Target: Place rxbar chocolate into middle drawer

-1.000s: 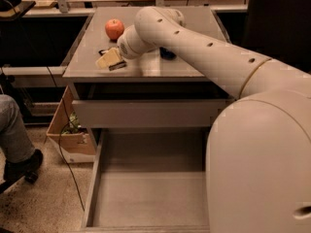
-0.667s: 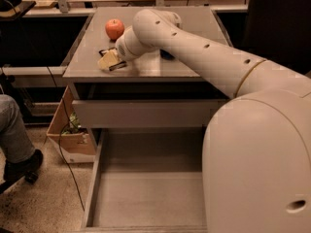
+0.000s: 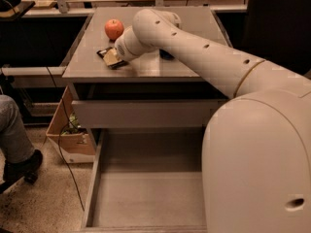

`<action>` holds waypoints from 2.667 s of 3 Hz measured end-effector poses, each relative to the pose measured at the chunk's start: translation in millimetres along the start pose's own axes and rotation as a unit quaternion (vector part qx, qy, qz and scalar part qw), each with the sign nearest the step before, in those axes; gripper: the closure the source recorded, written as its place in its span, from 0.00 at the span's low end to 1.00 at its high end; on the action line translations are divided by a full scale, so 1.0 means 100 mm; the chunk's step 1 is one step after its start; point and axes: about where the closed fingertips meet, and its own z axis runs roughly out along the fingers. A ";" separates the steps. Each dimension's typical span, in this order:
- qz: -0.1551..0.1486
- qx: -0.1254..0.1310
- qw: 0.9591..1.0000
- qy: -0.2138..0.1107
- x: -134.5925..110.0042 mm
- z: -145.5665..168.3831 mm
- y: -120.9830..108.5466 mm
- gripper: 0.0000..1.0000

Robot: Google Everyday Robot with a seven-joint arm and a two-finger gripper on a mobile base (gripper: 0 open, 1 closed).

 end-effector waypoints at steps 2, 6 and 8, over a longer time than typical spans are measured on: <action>-0.074 -0.007 0.997 -0.004 0.09 -0.57 0.28 1.00; -0.111 -0.152 0.982 -0.017 0.60 -1.39 1.10 1.00; -0.170 -0.159 0.970 0.068 1.23 -1.41 1.14 1.00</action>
Offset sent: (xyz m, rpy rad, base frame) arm -0.0980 -0.0404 0.0545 -0.1184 -0.1587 0.1967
